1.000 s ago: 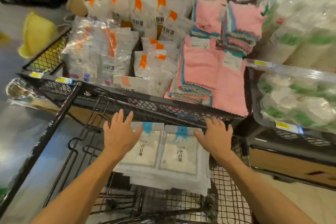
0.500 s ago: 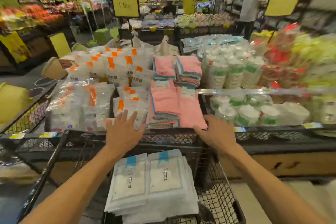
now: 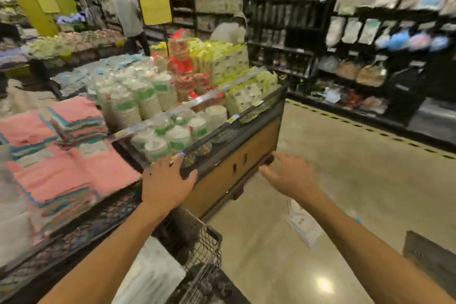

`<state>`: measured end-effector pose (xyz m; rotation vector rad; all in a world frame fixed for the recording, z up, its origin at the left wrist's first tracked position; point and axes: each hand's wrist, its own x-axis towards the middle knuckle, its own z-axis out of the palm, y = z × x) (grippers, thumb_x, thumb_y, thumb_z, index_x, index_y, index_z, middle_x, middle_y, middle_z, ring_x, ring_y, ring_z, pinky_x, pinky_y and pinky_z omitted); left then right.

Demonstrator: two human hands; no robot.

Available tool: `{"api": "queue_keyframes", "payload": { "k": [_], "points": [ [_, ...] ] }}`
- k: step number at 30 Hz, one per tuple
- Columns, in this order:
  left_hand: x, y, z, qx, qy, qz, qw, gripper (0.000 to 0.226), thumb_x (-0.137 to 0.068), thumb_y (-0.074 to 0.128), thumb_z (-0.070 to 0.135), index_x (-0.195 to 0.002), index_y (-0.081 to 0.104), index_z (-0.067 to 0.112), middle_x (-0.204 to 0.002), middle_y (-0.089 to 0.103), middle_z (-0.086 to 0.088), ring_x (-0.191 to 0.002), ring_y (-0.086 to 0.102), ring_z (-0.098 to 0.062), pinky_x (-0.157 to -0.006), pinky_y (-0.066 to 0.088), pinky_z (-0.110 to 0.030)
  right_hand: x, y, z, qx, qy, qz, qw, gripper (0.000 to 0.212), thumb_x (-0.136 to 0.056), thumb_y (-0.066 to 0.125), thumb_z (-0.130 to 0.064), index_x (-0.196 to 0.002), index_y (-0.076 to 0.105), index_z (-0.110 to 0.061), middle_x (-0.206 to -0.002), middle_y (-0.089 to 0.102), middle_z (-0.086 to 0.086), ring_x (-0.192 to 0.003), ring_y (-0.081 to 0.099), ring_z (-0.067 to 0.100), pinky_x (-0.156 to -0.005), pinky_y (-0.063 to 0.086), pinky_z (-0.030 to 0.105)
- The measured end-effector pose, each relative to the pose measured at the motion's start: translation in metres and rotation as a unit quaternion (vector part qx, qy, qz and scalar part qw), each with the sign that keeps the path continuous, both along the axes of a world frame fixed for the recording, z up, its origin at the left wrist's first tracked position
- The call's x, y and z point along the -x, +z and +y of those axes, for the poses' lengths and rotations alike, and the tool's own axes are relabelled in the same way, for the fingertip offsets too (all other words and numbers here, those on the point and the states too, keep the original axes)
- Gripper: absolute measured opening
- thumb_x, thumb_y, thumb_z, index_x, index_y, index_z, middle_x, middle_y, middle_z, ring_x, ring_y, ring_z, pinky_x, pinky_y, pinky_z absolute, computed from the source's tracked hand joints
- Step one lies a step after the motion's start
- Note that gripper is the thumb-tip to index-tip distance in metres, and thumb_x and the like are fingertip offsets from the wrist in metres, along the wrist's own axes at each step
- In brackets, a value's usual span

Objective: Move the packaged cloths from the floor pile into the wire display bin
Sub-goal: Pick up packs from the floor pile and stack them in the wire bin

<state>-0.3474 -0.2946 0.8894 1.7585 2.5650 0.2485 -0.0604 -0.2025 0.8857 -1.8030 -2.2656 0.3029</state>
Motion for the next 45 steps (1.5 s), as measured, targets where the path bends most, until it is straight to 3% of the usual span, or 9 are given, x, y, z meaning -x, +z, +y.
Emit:
{"api": "queue_keyframes", "payload": {
  "k": [6, 11, 17, 25, 32, 38, 42, 45],
  "points": [
    [-0.117, 0.000, 0.067, 0.000, -0.098, 0.001, 0.995, 0.075, -0.096, 0.033, 0.072, -0.160, 0.029, 0.033, -0.166, 0.029, -0.002, -0.153, 0.025, -0.023, -0.122, 0.024, -0.053, -0.134, -0.011, 0.006, 0.013, -0.102, 0.019, 0.995, 0.074, -0.093, 0.043, -0.075, -0.152, 0.044, -0.031, -0.152, 0.053, -0.002, -0.138, 0.049, 0.028, -0.115, 0.036, 0.055],
    [-0.222, -0.013, 0.117, 0.024, -0.142, 0.004, 0.990, 0.073, -0.098, 0.035, 0.068, -0.161, 0.024, 0.033, -0.168, 0.024, -0.002, -0.155, 0.022, -0.023, -0.123, 0.021, -0.052, -0.246, -0.028, 0.025, 0.008, -0.169, 0.017, 0.986, 0.073, -0.093, 0.047, -0.072, -0.152, 0.045, -0.028, -0.152, 0.053, -0.003, -0.139, 0.049, 0.025, -0.115, 0.035, 0.050],
    [-0.308, -0.038, 0.180, 0.053, -0.177, 0.022, 0.983, 0.073, -0.098, 0.034, 0.069, -0.161, 0.027, 0.033, -0.167, 0.027, -0.002, -0.153, 0.025, -0.022, -0.123, 0.022, -0.051, -0.350, -0.051, 0.059, 0.031, -0.217, -0.022, 0.975, 0.076, -0.090, 0.045, -0.075, -0.150, 0.047, -0.028, -0.150, 0.055, -0.003, -0.137, 0.051, 0.026, -0.115, 0.035, 0.053],
    [-0.381, -0.071, 0.297, 0.084, -0.230, 0.037, 0.969, 0.072, -0.100, 0.028, 0.067, -0.162, 0.021, 0.032, -0.169, 0.020, -0.004, -0.156, 0.019, -0.025, -0.125, 0.017, -0.052, -0.429, -0.079, 0.138, 0.046, -0.253, -0.070, 0.964, 0.075, -0.091, 0.045, -0.074, -0.150, 0.047, -0.028, -0.151, 0.053, -0.001, -0.142, 0.044, 0.026, -0.118, 0.031, 0.057],
    [-0.426, -0.108, 0.431, 0.105, -0.268, 0.030, 0.957, 0.070, -0.099, 0.029, 0.067, -0.160, 0.028, 0.031, -0.167, 0.025, -0.005, -0.154, 0.022, -0.026, -0.123, 0.020, -0.055, -0.473, -0.095, 0.233, 0.073, -0.291, -0.111, 0.947, 0.076, -0.094, 0.041, -0.074, -0.154, 0.042, -0.028, -0.162, 0.039, 0.003, -0.153, 0.029, 0.028, -0.123, 0.021, 0.057],
    [-0.457, -0.124, 0.527, 0.126, -0.298, 0.052, 0.945, 0.071, -0.100, 0.026, 0.066, -0.161, 0.023, 0.030, -0.168, 0.024, -0.005, -0.154, 0.021, -0.024, -0.123, 0.019, -0.055, -0.507, -0.109, 0.325, 0.077, -0.304, -0.125, 0.941, 0.075, -0.095, 0.041, -0.073, -0.156, 0.040, -0.030, -0.165, 0.035, 0.004, -0.154, 0.027, 0.029, -0.123, 0.021, 0.057],
    [-0.474, -0.148, 0.573, 0.124, -0.289, 0.050, 0.948, 0.083, -0.089, 0.011, 0.069, -0.158, 0.033, 0.029, -0.162, 0.037, -0.006, -0.149, 0.033, -0.025, -0.119, 0.025, -0.055, -0.530, -0.130, 0.386, 0.094, -0.294, -0.123, 0.943, 0.073, -0.097, 0.041, -0.070, -0.156, 0.039, -0.028, -0.165, 0.034, 0.005, -0.153, 0.026, 0.030, -0.123, 0.019, 0.058],
    [-0.484, -0.177, 0.605, 0.139, -0.260, 0.041, 0.955, 0.089, -0.084, 0.005, 0.069, -0.159, 0.031, 0.029, -0.164, 0.034, -0.005, -0.151, 0.030, -0.025, -0.121, 0.023, -0.054, -0.548, -0.159, 0.437, 0.100, -0.265, -0.121, 0.951, 0.075, -0.095, 0.035, -0.070, -0.155, 0.039, -0.026, -0.163, 0.037, 0.007, -0.152, 0.029, 0.031, -0.123, 0.020, 0.058]
  ]
}}
